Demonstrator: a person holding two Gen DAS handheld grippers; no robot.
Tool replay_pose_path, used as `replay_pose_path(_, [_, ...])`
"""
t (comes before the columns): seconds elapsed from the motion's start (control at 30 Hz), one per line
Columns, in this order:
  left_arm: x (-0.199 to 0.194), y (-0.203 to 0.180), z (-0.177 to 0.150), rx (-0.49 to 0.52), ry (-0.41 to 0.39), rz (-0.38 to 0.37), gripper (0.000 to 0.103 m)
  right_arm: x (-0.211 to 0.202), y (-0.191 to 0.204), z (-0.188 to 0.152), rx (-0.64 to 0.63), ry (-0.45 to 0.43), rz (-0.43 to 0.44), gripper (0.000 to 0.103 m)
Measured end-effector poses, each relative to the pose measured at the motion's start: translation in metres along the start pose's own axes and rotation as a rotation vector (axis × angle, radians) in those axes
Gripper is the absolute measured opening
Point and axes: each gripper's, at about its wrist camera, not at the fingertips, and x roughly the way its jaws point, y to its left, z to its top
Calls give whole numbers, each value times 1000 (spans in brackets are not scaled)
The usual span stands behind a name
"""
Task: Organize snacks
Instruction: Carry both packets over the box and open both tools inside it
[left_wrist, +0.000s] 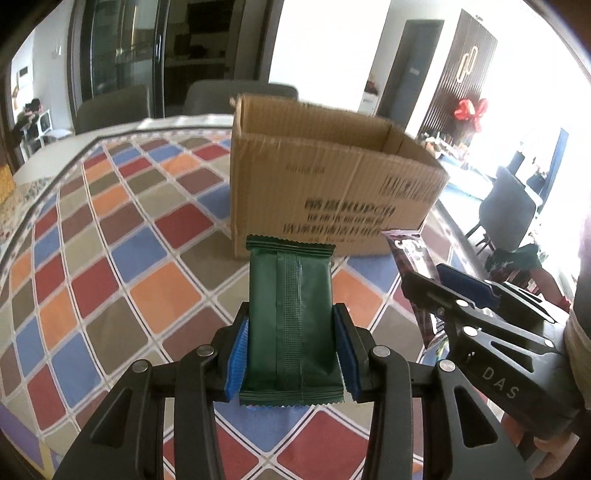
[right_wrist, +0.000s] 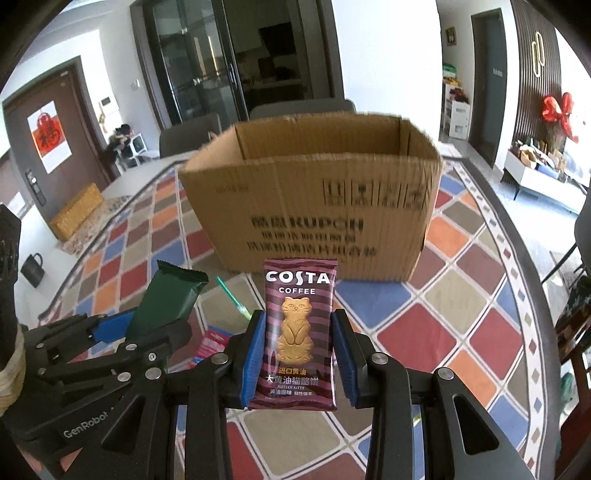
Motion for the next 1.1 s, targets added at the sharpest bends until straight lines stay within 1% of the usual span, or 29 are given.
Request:
replay_pose_path(0.37, [-36, -9, 41, 40, -146, -7, 42, -29, 0, 34, -4, -116, 14, 37])
replay_pose_path(0.53, [-45, -13, 60, 57, -193, -6, 42, -37, -1, 52, 10, -154, 30, 37])
replay_pose_path(0.77, [-48, -13, 85, 66, -223, -4, 42, -41, 0, 76, 3, -193, 28, 37])
replay_pose_path(1.1, [-39, -14, 121, 86, -224, 6, 42, -37, -4, 112, 3, -229, 16, 37])
